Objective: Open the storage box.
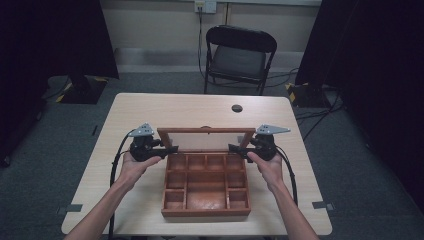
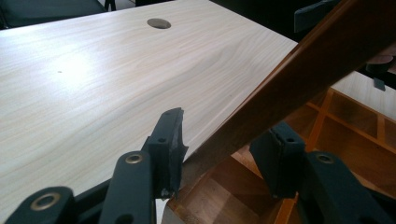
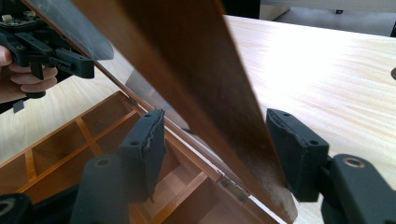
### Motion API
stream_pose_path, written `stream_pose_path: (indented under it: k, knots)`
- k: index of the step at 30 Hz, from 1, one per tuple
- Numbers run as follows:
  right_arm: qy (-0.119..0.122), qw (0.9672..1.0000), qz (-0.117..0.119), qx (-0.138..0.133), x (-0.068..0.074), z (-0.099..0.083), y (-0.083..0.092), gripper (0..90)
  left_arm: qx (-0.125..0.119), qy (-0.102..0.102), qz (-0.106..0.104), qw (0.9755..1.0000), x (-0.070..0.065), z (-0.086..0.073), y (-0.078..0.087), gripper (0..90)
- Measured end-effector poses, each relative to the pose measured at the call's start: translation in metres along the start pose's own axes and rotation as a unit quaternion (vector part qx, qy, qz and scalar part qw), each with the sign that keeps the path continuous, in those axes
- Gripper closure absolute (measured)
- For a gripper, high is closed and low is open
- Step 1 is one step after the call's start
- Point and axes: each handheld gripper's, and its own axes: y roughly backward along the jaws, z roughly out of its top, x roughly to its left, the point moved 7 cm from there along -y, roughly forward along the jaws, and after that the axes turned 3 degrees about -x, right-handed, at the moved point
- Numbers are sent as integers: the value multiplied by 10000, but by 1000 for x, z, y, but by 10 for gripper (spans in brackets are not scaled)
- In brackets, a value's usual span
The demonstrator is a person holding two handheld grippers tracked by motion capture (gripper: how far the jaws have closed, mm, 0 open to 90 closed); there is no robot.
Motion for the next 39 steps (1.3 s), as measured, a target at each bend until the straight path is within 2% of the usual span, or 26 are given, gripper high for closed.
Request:
stream_pose_path:
  k: [13, 15, 25, 33, 39]
  knots:
    - [-18, 10000, -57, 77, -6, -3, -7, 393, 47, 87, -4, 10000, 6, -4, -7, 554]
    - [-27, 9999, -61, 91, -7, -4, -8, 394, 78, 44, 34, 10000, 7, -5, -7, 557]
    - [-64, 9998, -103, 125, -13, -7, -13, 412, 37, 98, 97, 9999, 10, -5, -9, 567]
    - [-45, 9997, -212, 80, -17, -7, -17, 429, 21, 160, 157, 9997, 15, -4, -12, 581]
    - [-142, 9995, -265, 14, -22, -7, -20, 442, 27, 212, 197, 9996, 18, -3, -15, 591]
